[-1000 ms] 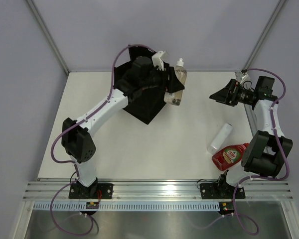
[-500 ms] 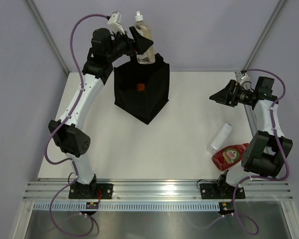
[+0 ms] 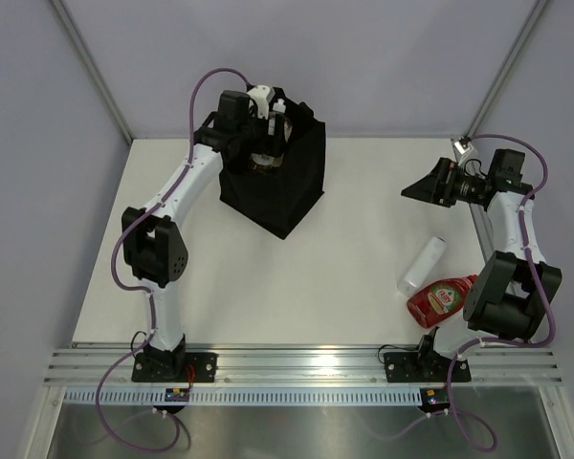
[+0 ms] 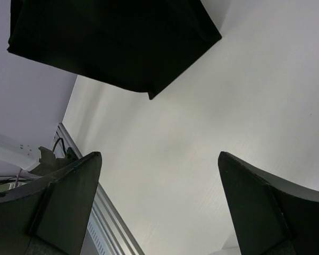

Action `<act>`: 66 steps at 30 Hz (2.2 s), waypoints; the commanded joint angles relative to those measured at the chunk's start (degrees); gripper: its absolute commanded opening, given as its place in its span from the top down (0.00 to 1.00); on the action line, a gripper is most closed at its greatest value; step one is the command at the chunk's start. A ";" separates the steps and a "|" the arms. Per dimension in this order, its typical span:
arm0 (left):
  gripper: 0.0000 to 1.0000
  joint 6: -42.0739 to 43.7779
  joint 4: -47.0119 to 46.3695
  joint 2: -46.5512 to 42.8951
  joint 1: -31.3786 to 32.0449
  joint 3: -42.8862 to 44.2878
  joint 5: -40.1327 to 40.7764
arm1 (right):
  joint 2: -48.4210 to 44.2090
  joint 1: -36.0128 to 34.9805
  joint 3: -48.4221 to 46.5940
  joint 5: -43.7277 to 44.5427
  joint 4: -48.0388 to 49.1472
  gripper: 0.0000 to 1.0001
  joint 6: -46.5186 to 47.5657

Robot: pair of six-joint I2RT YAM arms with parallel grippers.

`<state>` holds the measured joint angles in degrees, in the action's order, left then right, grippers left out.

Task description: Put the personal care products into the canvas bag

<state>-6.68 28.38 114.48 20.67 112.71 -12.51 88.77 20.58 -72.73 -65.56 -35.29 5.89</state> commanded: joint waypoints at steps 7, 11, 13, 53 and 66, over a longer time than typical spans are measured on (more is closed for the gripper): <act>0.38 4.57 -6.67 -3.82 2.27 -2.05 2.49 | -1.06 -3.61 -7.42 0.25 -24.80 0.01 36.17; 0.21 3.69 -6.85 -4.70 2.36 -2.40 2.32 | -1.58 -4.58 -8.31 4.38 -33.51 0.01 54.80; 0.18 3.43 -6.94 -5.66 2.36 -2.66 2.06 | -1.59 -4.58 -8.66 4.91 -41.21 0.01 69.38; 0.01 -9.05 -7.28 -71.57 2.19 -56.09 7.24 | 1.49 -16.44 9.88 54.30 -40.40 0.01 121.73; 0.01 -15.56 -13.53 -73.87 2.19 -65.51 6.27 | 9.04 -18.21 10.60 54.49 -21.32 0.48 101.27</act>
<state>-21.12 20.32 40.01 22.83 46.50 -6.63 95.39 2.70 -59.88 -11.18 -63.42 111.87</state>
